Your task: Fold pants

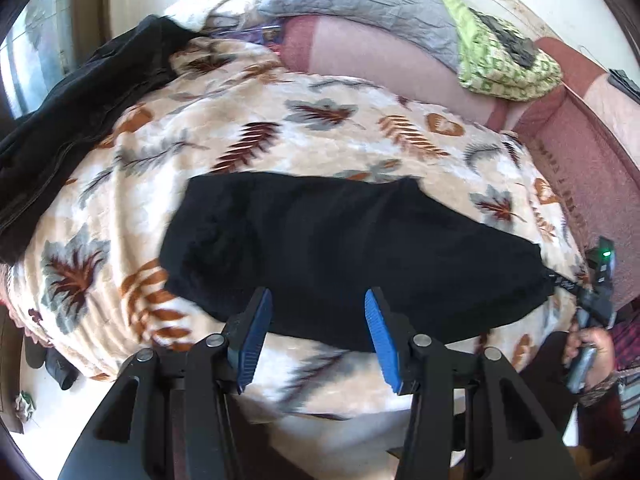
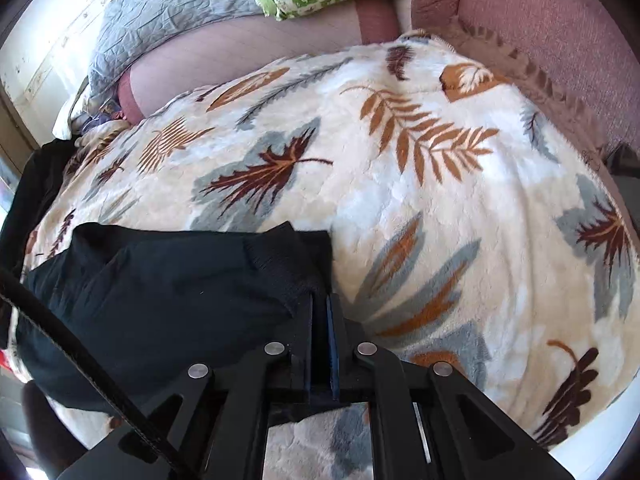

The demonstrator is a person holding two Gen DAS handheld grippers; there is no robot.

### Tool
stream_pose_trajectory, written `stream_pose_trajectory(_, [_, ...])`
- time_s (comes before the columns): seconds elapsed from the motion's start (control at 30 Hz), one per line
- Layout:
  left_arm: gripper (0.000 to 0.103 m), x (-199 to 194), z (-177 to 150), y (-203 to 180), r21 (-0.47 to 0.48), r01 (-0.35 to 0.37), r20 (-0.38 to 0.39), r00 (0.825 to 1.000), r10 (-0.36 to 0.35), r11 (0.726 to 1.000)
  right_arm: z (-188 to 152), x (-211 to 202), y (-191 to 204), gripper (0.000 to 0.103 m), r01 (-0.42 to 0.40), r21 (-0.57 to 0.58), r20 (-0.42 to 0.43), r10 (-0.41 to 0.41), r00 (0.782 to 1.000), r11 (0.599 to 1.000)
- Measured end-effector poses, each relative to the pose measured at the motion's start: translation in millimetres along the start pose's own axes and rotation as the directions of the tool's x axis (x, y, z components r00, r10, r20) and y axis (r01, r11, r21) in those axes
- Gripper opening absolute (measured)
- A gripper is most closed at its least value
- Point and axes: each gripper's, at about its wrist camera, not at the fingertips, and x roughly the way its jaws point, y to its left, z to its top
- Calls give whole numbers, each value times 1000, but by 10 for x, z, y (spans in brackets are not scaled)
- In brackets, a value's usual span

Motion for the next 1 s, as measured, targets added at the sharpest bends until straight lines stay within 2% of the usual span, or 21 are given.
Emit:
stream_pose_trajectory(0.07, [66,6,80,-274,35,16,16,1000,-17,999,-31,-7,-25,28,36,-21,16,-36,999,999])
stream_pose_trajectory(0.1, [69,29,128,-411,54,24,27,999,-26,998,-52,-62,-83,41,32,-2,29,-32,999,999])
stream_pose_trajectory(0.17, [70,153,239,-716,98,57,26,998,-60,994,-114,-281,-232,43,-60,66,95,54,994,996])
stream_pose_trajectory(0.23, [70,384,334,-978,124,105,-4,994,-105,987,-236,-517,-386,46,-108,100,154,92,984,989])
stream_pose_trajectory(0.27, [70,592,383,-1134,137,108,-41,994,-104,985,-290,-581,-435,46,-108,105,170,89,981,989])
stream_pose_trajectory(0.33, [68,873,437,-1342,157,63,-102,994,-47,986,-437,-709,-624,46,-175,165,211,139,968,971])
stream_pose_trajectory(0.37, [61,940,462,-1417,153,60,-115,992,-42,986,-503,-741,-718,46,-214,200,223,169,960,956])
stream_pose_trajectory(0.4, [59,974,491,-1517,142,83,-125,990,-65,986,-553,-747,-799,46,-241,233,228,188,955,942])
stream_pose_trajectory(0.43, [59,971,535,-1658,126,120,-124,987,-105,985,-595,-739,-876,46,-267,269,230,208,951,925])
stream_pose_trajectory(0.53, [61,814,620,-2070,142,176,-56,984,-170,974,-724,-643,-1190,46,-346,431,248,259,933,833])
stream_pose_trajectory(0.63, [71,612,683,-2682,234,197,17,978,-206,952,-766,-553,-1334,49,-398,520,275,293,915,756])
stream_pose_trajectory(0.67, [71,567,702,-2872,266,209,26,974,-224,941,-756,-546,-1334,49,-404,520,274,302,913,752])
stream_pose_trajectory(0.73, [71,501,738,-3207,315,241,31,964,-264,918,-717,-556,-1259,49,-398,490,273,297,915,776])
stream_pose_trajectory(0.83, [71,435,768,-3582,378,270,44,950,-308,886,-655,-617,-1089,49,-358,408,268,264,926,840])
stream_pose_trajectory(0.93, [72,441,753,-3981,476,278,39,941,-336,834,-620,-655,-918,49,-303,319,253,228,940,898])
stream_pose_trajectory(1.0, [72,459,746,-4146,505,299,28,932,-362,810,-640,-678,-935,49,-276,318,261,196,945,907])
